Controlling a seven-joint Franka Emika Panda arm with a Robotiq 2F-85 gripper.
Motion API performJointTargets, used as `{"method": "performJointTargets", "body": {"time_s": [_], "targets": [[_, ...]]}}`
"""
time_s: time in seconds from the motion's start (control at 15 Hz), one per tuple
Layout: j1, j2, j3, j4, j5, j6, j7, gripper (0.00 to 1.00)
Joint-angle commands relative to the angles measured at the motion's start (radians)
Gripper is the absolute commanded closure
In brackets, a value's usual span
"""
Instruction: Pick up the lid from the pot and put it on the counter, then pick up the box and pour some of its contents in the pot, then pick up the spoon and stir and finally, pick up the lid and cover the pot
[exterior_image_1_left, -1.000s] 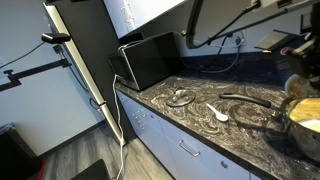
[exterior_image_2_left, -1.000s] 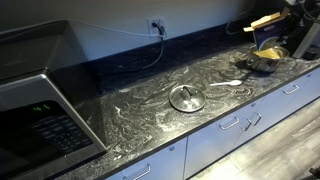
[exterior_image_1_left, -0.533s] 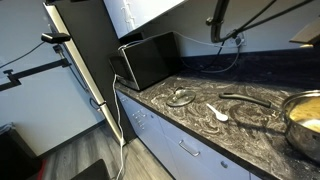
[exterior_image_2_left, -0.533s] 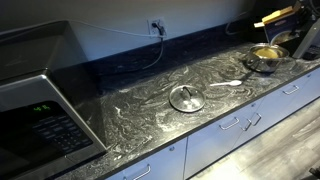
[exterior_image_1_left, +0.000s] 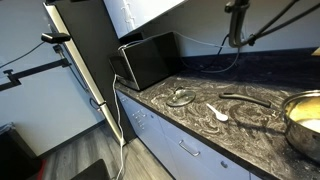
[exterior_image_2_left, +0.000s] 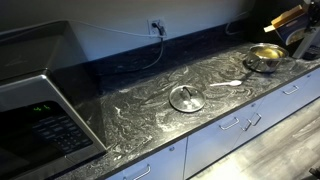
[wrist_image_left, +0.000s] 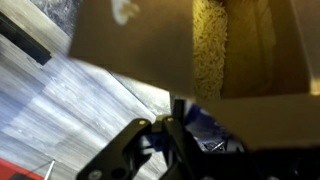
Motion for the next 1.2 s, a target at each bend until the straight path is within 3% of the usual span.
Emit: {"method": "performJointTargets", "body": {"time_s": [0.0,1.13], "targets": [[0.035,-0.013,-0.028,-0.009,-0.111,0.013,0.037,0.92],[0.171,-0.010,-0.049,-0.057,-0.623,-0.050,0.199,0.92]]}}
